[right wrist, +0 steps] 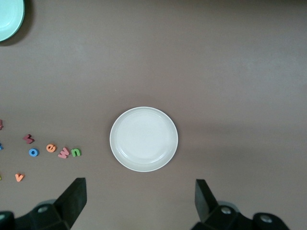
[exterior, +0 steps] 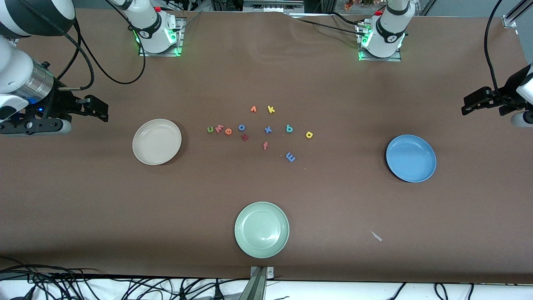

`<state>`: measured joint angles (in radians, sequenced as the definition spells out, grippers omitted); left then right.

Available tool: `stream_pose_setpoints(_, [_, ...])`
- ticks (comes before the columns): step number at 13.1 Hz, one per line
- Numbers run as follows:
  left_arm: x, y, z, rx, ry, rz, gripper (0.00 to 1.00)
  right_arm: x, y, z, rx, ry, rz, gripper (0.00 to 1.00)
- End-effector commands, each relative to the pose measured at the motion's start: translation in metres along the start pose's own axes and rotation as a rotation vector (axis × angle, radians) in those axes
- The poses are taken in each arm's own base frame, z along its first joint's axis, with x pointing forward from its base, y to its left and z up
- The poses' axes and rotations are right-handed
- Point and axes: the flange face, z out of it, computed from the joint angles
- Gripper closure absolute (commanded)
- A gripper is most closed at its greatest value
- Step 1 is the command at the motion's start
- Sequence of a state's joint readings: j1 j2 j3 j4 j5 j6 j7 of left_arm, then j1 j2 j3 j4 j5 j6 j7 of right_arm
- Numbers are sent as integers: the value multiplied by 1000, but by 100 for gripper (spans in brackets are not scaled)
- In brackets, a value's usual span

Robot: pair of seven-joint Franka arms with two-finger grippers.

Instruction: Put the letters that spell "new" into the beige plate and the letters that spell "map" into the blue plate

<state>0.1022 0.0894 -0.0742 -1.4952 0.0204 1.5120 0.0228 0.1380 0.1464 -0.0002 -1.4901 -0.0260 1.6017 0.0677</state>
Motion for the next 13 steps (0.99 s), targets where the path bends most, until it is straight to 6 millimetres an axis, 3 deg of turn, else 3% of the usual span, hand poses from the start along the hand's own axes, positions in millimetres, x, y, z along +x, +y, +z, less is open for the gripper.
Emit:
stream_pose_setpoints(1, [-8, 1, -2, 22, -1, -2, 0, -1, -1, -8, -1, 6, 8, 0])
stream_pose_setpoints(13, [-7, 2, 0, 21, -4, 0, 0, 0, -3, -8, 1, 13, 6, 0])
